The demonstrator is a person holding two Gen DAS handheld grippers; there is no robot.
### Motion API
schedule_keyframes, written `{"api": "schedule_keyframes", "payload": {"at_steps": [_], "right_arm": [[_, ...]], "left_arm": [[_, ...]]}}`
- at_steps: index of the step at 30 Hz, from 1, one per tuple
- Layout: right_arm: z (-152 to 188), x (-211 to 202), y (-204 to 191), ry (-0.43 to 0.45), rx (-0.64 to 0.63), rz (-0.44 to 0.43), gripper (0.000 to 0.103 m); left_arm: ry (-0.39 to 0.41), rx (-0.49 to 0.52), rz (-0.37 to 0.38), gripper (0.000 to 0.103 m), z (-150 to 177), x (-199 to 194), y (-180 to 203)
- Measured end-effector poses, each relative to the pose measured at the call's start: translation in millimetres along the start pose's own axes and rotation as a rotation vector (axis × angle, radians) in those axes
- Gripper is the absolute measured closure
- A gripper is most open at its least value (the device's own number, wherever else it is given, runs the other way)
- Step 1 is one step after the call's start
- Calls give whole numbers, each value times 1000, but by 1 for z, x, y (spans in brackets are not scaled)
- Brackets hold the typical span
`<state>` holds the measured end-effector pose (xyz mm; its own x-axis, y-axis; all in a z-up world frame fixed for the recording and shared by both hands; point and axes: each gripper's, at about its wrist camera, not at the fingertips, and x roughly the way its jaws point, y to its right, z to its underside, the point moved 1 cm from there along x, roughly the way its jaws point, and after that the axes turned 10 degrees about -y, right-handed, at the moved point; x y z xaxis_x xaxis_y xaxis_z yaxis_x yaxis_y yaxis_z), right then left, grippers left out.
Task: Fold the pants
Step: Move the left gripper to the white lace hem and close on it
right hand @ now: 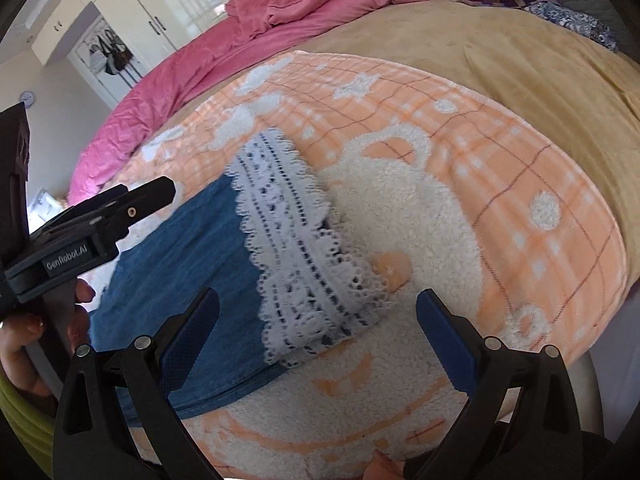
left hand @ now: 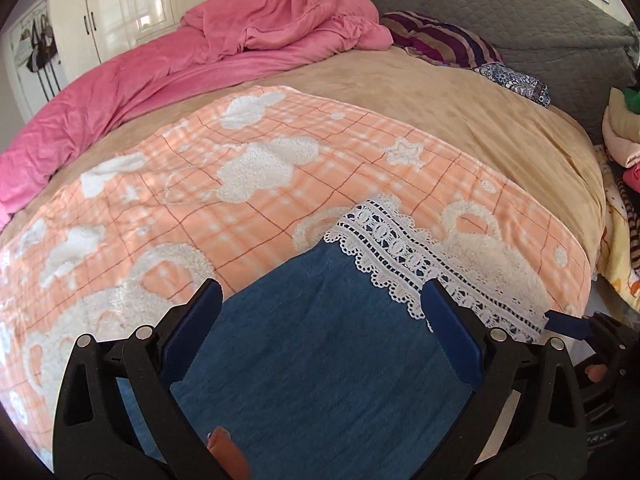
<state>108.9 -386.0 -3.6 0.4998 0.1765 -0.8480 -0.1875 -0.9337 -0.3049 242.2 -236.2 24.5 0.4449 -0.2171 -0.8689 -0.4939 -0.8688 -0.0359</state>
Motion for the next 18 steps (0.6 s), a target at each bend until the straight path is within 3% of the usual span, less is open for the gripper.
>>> {"api": "schedule_keyframes", "payload": {"at_steps": [3, 14, 18], "right_arm": [[0, -5, -2, 38, -19, -5, 5], [2, 8, -2, -32, 8, -65, 5], [3, 8, -7, -24, -9, -40, 5]], "left_arm": [[-11, -6, 2, 9, -4, 8, -3], [-19, 1, 33, 9, -12, 30, -5], [-40, 2, 58, 9, -19, 42, -7]]}}
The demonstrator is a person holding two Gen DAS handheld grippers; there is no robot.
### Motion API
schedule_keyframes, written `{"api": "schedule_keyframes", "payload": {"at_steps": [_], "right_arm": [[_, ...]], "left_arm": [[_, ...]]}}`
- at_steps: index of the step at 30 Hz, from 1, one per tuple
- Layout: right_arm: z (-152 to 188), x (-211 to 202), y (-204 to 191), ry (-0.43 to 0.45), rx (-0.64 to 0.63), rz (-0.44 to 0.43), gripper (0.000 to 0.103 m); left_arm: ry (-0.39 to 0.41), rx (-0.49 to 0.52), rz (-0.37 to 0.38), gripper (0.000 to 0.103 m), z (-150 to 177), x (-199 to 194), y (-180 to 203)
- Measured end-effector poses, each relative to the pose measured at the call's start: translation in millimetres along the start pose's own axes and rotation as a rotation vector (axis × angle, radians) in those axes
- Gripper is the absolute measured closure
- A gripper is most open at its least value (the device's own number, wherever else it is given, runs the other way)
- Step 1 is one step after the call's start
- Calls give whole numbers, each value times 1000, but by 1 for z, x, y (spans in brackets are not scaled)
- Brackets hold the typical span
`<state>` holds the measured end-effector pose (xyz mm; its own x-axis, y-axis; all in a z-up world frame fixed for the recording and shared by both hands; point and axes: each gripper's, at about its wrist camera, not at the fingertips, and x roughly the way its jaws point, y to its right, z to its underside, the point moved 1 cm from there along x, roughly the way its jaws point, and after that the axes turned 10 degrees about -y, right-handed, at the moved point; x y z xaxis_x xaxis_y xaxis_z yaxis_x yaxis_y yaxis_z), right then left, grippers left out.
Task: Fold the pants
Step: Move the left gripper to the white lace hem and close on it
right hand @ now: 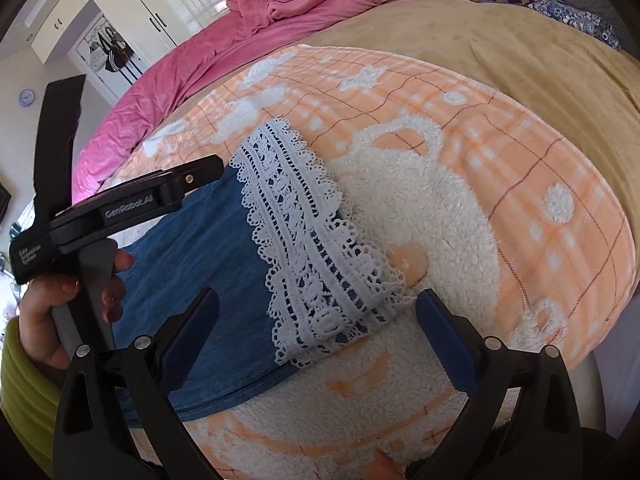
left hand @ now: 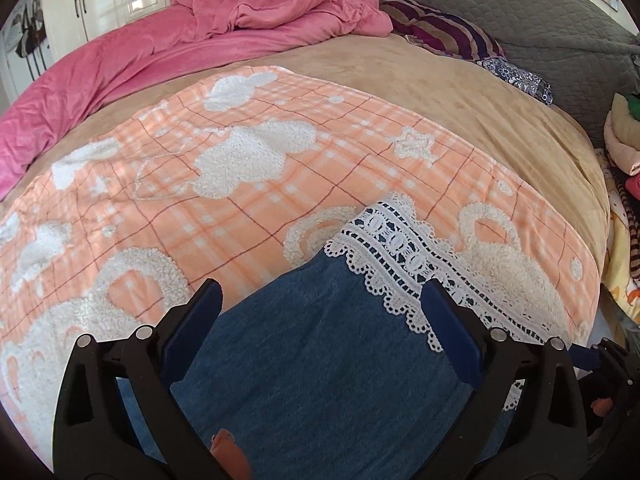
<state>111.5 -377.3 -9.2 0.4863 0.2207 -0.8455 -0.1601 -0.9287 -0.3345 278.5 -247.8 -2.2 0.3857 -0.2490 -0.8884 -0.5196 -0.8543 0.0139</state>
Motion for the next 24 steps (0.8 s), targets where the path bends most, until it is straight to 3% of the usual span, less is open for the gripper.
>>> {"api": "schedule_keyframes", "payload": {"at_steps": [7, 12, 13, 15, 17, 20, 24], "right_arm": [[1, 0, 1, 9, -6, 35, 5], [6, 1, -9, -3, -75, 20, 6], [6, 1, -10, 0, -82, 6, 8], [6, 0, -11, 9, -96, -8, 31], [7, 0, -11, 8, -95, -1, 31], [4, -1, -2, 30, -42, 43, 30], [3, 1, 6, 15, -1, 3, 29]], "left_arm": [[-19, 12, 16, 9, -18, 13, -6], [-35, -45, 96, 9, -29, 24, -17], [-36, -42, 94, 9, -31, 26, -17], [-22, -19, 81, 10, -33, 27, -15], [-19, -5, 107, 10, -36, 31, -13], [-39, 19, 153, 19, -39, 37, -11], [-79, 81, 177, 23, -37, 44, -3]]}}
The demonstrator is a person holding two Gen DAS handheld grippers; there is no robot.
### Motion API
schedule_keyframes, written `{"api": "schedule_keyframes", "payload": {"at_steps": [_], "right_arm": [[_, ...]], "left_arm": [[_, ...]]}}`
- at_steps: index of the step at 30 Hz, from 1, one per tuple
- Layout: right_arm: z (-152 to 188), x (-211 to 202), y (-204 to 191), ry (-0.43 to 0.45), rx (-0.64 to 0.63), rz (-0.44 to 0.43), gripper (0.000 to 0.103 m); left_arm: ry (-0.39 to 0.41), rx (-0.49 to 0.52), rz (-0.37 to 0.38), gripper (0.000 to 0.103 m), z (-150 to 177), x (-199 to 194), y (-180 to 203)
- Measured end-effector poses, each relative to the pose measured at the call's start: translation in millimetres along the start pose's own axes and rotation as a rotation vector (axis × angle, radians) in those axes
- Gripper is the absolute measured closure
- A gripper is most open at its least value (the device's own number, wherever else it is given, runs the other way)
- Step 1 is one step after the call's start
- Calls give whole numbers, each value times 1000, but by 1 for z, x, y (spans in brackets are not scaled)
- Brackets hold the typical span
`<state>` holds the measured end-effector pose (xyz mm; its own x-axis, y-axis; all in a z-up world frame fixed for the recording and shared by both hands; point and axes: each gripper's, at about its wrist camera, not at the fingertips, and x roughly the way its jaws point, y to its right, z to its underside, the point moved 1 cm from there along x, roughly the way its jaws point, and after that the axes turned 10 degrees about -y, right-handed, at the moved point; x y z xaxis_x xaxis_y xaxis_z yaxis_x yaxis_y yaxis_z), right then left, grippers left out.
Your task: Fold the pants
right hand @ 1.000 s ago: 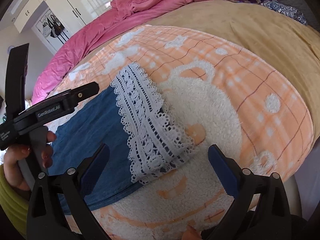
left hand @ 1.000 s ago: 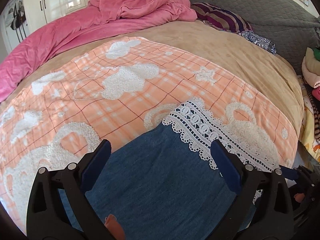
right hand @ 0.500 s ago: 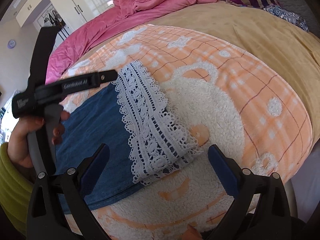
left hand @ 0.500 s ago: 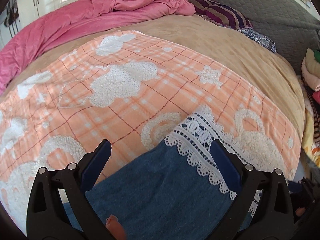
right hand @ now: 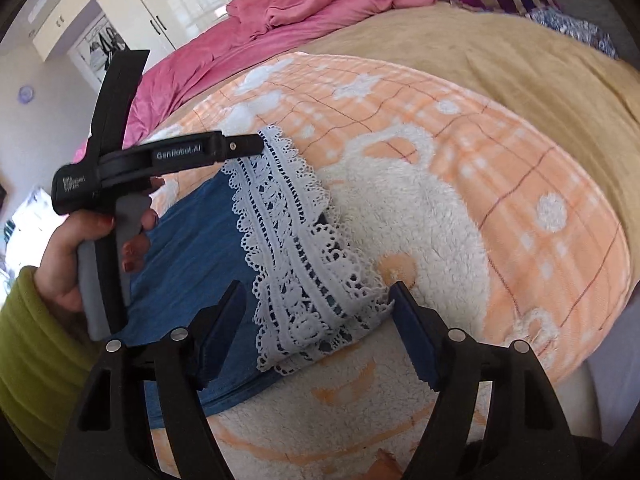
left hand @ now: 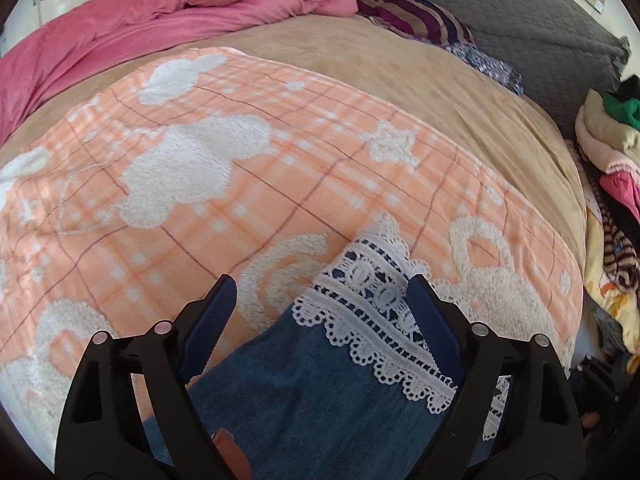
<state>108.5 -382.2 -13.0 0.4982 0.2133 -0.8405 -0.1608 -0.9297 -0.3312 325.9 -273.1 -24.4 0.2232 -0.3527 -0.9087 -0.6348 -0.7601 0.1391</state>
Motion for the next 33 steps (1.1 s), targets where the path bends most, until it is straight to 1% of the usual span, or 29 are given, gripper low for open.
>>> {"api": "schedule_keyframes", "payload": {"at_steps": [2, 4, 5, 6, 8, 9, 11, 13, 14, 16, 17, 19, 20, 22, 23, 24, 25, 26, 27, 28, 31, 33], "right_arm": [[0, 0, -2, -8, -9, -13, 29], [1, -2, -3, -3, -11, -37, 31], [0, -2, -3, 3, -12, -43, 36], [0, -3, -3, 6, -13, -45, 40], [-2, -3, -3, 6, -10, -48, 42], [-1, -3, -3, 8, -8, -49, 42], [-4, 0, -4, 4, -2, -46, 42], [-7, 8, 0, -19, 17, -54, 36], [-5, 8, 3, -24, 34, -71, 33], [-6, 7, 7, -21, 63, -101, 33], [-6, 6, 7, -20, 62, -100, 34], [-5, 5, 5, -16, 47, -84, 45], [-5, 4, 4, -14, 45, -93, 53], [-4, 4, 9, -17, 72, -128, 56], [-4, 5, 11, -16, 85, -135, 59], [-5, 6, 11, -15, 93, -144, 65], [-6, 6, 11, -18, 92, -161, 70], [-7, 8, 10, -25, 88, -177, 78], [-7, 9, 8, -28, 82, -200, 80], [-7, 9, 6, -24, 79, -225, 81], [-10, -2, -2, 35, 49, -304, 81], [-11, -8, -10, 62, 19, -332, 81]], "left_arm": [[-7, 18, -10, 23, 1, 4, 2], [-5, 22, 4, 23, 1, 7, 2], [-1, 21, 16, 24, 1, 9, 2], [-2, 18, 36, 27, 1, 11, 2], [-10, 11, 62, 35, 0, 15, 1], [-16, 10, 82, 41, 1, 17, 2], [-17, 17, 100, 46, 1, 19, 3], [-16, 12, 111, 46, 2, 20, 3], [-15, 5, 116, 46, 2, 20, 3], [-12, 0, 123, 46, 3, 21, 3], [-15, -8, 129, 46, 4, 23, 3], [-18, -31, 151, 47, 5, 23, 1], [-19, -40, 160, 48, 5, 23, 0], [-24, -52, 170, 53, 6, 22, -1], [-29, -56, 169, 55, 6, 22, -2], [-30, -61, 169, 59, 6, 21, -3], [-30, -68, 171, 66, 6, 21, -4], [-26, -76, 175, 71, 7, 19, -5], [-22, -87, 184, 80, 8, 18, -6], [-22, -95, 186, 85, 8, 17, -6], [1, -101, 174, 91, 11, 6, -6], [34, -119, 192, 91, 14, -8, -10]]}}
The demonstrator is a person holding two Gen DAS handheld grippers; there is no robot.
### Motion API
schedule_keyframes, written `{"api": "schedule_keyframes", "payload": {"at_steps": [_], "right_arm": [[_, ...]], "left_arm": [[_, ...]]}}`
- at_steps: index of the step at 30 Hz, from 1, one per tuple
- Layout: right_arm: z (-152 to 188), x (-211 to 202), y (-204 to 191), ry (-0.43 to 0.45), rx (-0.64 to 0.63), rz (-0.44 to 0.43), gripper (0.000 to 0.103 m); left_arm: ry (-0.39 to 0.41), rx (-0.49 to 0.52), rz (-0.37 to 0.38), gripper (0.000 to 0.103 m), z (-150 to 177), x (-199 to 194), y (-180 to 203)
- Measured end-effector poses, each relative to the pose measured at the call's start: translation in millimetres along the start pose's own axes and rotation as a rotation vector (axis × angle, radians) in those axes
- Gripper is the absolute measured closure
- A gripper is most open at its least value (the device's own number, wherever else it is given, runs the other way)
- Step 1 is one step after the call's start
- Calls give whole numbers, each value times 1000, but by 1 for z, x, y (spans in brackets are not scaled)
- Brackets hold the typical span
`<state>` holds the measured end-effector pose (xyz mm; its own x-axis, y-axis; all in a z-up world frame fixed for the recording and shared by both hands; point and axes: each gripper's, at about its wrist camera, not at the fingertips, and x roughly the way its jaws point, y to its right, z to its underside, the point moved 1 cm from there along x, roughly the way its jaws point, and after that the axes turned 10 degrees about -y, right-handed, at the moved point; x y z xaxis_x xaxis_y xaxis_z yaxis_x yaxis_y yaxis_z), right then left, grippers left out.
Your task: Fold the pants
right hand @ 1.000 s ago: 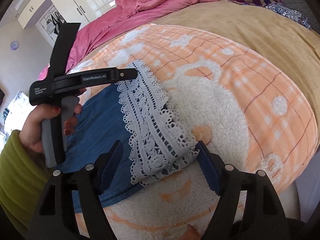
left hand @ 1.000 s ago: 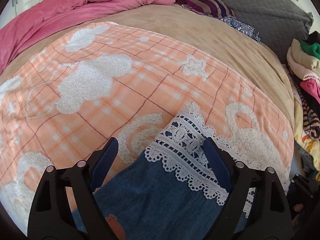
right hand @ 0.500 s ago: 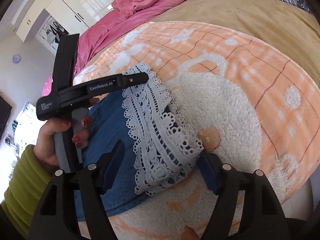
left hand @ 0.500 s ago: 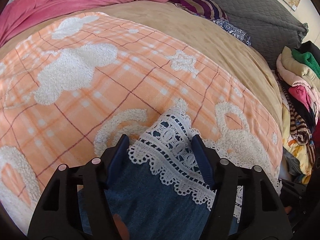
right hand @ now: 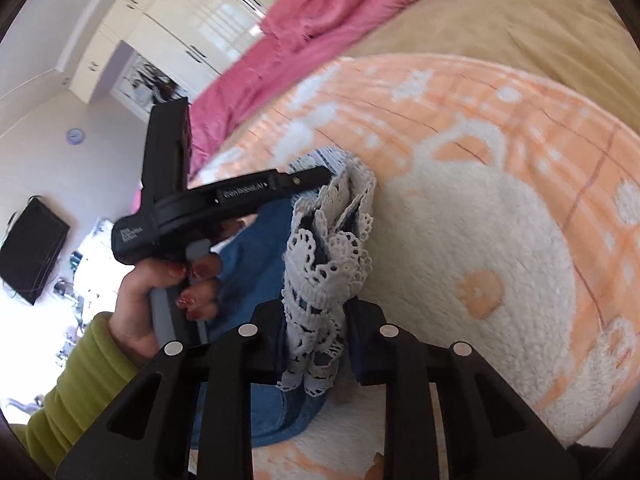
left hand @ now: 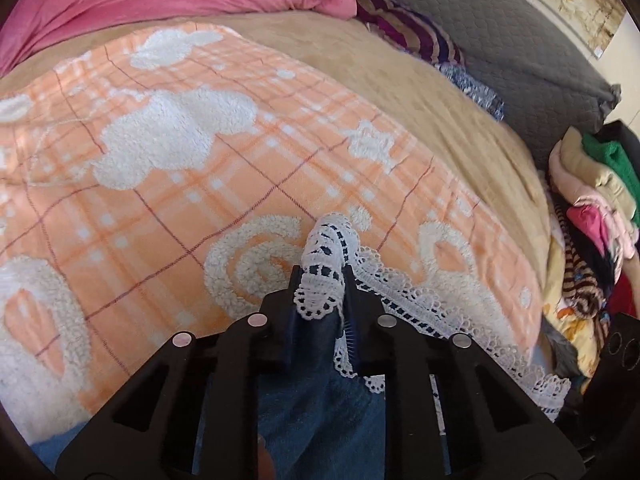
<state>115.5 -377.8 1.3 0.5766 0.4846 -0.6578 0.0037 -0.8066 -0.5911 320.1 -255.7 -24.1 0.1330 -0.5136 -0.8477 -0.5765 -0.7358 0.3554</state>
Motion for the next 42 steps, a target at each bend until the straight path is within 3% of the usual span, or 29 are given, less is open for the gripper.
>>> {"api": "schedule_keyframes", "payload": {"at_steps": [9, 12, 15, 18, 21, 25, 27, 30, 31, 33, 34, 38, 42], "right_arm": [[4, -4, -60, 45, -237, -130, 81], [13, 6, -91, 11, -369, -173, 81], [26, 25, -121, -40, -509, -153, 81], [42, 46, -144, -104, -621, -117, 81], [66, 69, -161, -190, -750, -68, 81], [99, 80, -179, -258, -911, -43, 81], [111, 86, -186, -281, -980, -35, 80], [121, 98, -193, -320, -1051, -21, 75], [123, 100, -195, -332, -1066, -20, 72], [125, 96, -194, -333, -1052, -52, 49], [120, 92, -194, -316, -1032, -79, 45], [98, 69, -190, -220, -929, -148, 38], [46, 67, -164, -164, -689, -131, 32]], "left_arm": [[158, -138, 78, 91, 31, -89, -43], [204, -210, 104, 91, 54, -112, -65], [254, -291, 99, 90, 84, -129, -85], [287, -426, 83, 83, 120, -140, -112], [325, -568, 159, 57, 158, -149, -139], [383, -624, 119, 41, 199, -169, -149], [411, -660, 167, 36, 217, -172, -154], [359, -670, 228, 34, 222, -168, -162], [360, -669, 228, 34, 223, -169, -163], [356, -655, 233, 34, 220, -169, -162], [344, -645, 229, 34, 220, -168, -161], [335, -626, 205, 40, 221, -160, -161], [326, -624, 200, 47, 224, -154, -162]]}}
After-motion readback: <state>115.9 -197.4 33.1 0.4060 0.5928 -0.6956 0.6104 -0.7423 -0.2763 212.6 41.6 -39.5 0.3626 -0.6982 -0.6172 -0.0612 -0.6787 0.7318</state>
